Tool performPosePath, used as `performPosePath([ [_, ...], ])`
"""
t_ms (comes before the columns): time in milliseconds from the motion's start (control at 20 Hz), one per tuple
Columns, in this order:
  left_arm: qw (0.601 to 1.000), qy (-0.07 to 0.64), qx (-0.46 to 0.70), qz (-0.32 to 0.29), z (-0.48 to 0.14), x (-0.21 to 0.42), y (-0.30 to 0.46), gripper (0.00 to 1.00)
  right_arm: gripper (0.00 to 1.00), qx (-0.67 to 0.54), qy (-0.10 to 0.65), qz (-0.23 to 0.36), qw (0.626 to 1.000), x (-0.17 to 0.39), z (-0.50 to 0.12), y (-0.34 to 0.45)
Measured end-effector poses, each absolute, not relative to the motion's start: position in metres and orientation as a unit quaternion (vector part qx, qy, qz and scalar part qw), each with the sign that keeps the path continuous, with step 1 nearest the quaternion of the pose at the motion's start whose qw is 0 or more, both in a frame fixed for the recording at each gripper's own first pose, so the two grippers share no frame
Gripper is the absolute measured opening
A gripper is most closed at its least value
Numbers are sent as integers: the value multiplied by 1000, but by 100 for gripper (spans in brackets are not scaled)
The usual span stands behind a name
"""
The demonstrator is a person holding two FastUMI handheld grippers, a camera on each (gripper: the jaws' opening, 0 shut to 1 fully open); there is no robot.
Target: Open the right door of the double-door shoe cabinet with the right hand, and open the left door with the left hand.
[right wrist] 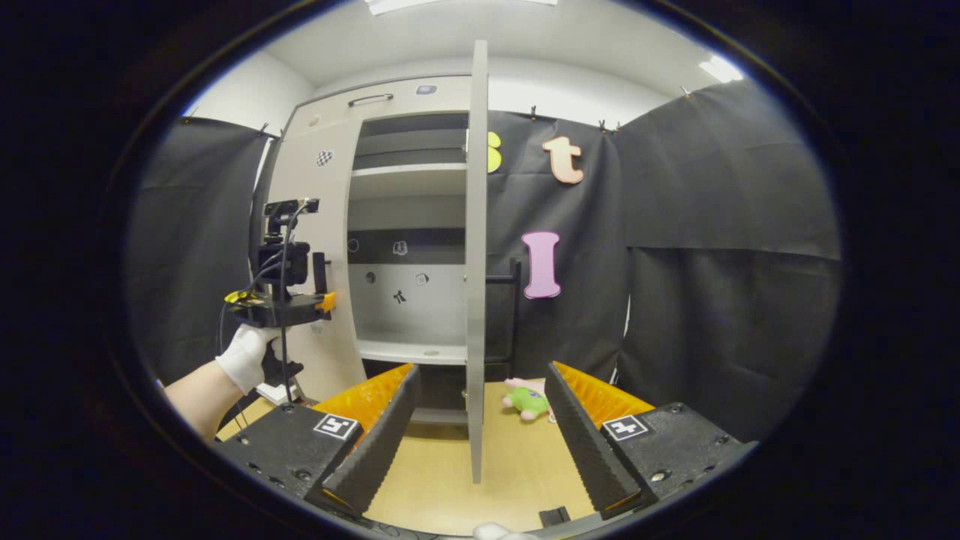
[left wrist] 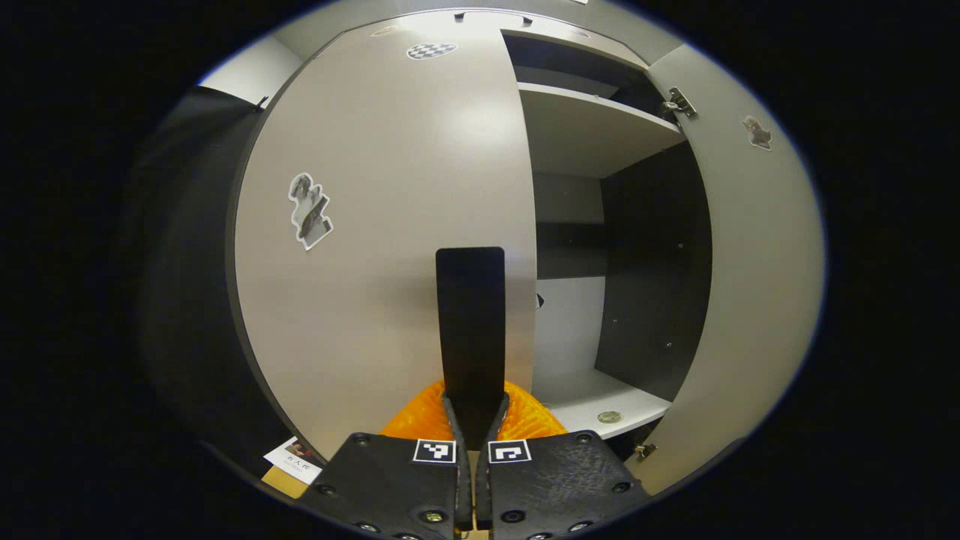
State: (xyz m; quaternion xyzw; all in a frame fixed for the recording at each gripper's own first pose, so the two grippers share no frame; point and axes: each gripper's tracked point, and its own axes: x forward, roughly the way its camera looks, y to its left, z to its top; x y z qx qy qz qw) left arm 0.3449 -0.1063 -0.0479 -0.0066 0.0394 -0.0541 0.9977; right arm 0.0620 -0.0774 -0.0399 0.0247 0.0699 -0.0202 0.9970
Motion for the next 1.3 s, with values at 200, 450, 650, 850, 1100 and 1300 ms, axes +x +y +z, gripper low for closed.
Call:
performPosePath([
  [200, 997, 38, -13, -66, -47, 334, -103, 1, 100, 22, 68, -12, 997, 54, -39, -67],
  [450, 997, 40, -9, -73, -49, 320, -93, 1, 100, 31, 63, 2, 998, 42, -40, -48],
  [650, 997, 37, -8, -71, -47, 303, -82, 1, 100, 33, 66, 16, 997, 36, -42, -31],
  [850, 997, 36, -11, -68, -48, 289, -71, 1, 100, 33, 65, 30, 997, 29, -43, -12],
  [1100, 998, 32, -11, -49, -48, 276, -52, 1, 100, 29, 66, 48, 996, 20, -44, 14],
  [1300, 999, 35, -3, -37, -51, 268, -35, 0, 100, 30, 66, 61, 995, 16, -45, 34],
])
